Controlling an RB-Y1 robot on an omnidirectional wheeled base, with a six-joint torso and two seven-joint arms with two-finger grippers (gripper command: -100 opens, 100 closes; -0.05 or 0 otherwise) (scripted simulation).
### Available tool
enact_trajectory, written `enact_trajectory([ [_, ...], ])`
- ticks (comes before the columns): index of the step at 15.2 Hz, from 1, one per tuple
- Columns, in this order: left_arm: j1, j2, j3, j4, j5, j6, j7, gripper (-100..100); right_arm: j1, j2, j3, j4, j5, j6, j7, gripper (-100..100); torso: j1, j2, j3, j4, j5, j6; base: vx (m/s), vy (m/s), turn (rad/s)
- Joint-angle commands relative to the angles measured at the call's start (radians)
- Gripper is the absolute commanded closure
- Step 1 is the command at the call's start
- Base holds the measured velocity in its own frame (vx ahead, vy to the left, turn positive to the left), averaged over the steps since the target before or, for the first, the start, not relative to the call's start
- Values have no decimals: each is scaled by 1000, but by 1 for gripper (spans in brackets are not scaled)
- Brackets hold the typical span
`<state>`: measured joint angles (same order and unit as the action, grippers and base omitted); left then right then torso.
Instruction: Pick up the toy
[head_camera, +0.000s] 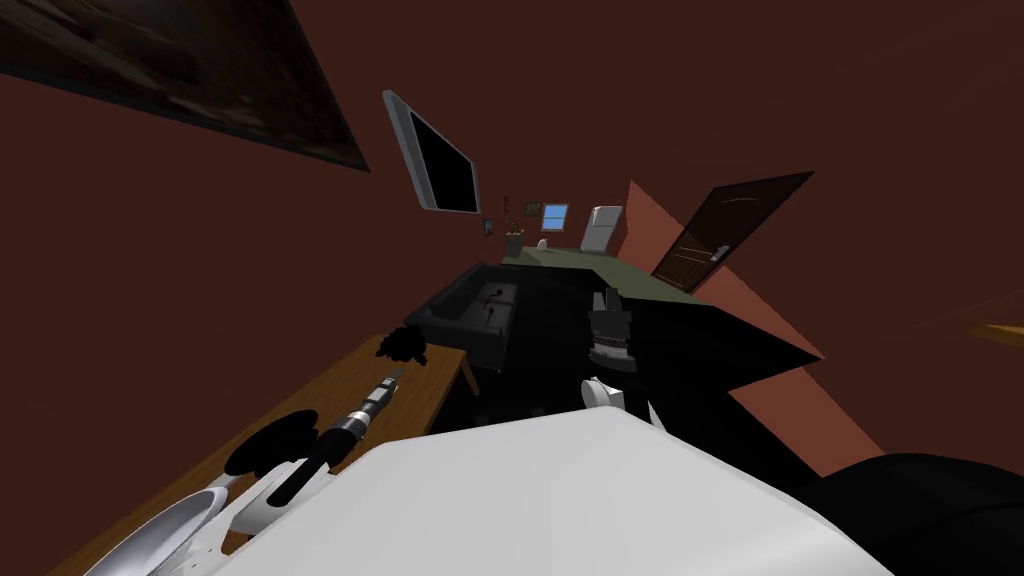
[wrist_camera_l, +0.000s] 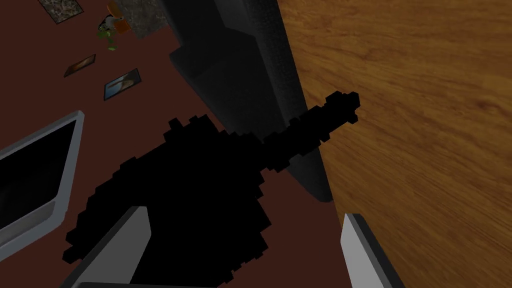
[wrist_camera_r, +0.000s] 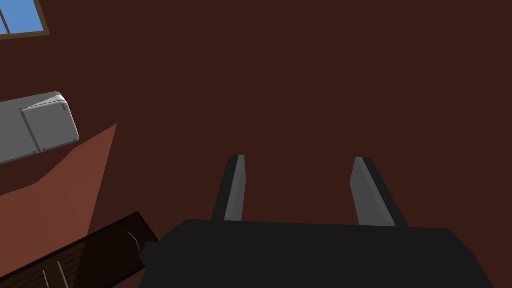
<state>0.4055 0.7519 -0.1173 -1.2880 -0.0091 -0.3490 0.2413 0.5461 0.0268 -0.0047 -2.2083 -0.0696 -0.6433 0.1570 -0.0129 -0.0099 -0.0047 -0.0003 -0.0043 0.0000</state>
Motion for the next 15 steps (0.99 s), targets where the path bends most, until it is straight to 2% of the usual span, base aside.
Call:
enact_trajectory([
  [1,17,15,12,2,5,20,35,-100,0,0,0,0,0,0,0,0,0,0,0,0,0,0,109,-175,212],
  [4,27,25,20,-1,8,30,65,-100,0,0,0,0,0,0,0,0,2,2,1,0,0,0,57,-160,123],
  [6,6,12,14,3,4,5,45,-100,-1,0,0,0,0,0,0,0,5,5,3,1,1,2,-25,-30,-206],
  [8,-16,-2,8,17,2,-19,15,-100,-1,0,0,0,0,0,0,0,17,10,5,2,3,2,-83,142,-313],
  [10,-33,-12,5,29,2,-38,-11,-100,-1,-1,0,0,0,0,0,0,27,13,8,3,6,2,-99,230,-297],
  [13,-55,-22,0,44,2,-63,-46,-100,-1,-1,-1,0,0,0,0,0,32,13,7,3,7,1,-87,222,-270],
  [14,-46,-16,2,39,2,-52,-28,-100,-1,-1,-1,0,0,0,0,0,31,14,8,3,7,2,-71,127,-127],
  [15,-48,-17,2,40,2,-56,-33,-100,-1,-1,-1,0,0,0,0,0,28,12,7,3,7,1,-25,50,-12],
])
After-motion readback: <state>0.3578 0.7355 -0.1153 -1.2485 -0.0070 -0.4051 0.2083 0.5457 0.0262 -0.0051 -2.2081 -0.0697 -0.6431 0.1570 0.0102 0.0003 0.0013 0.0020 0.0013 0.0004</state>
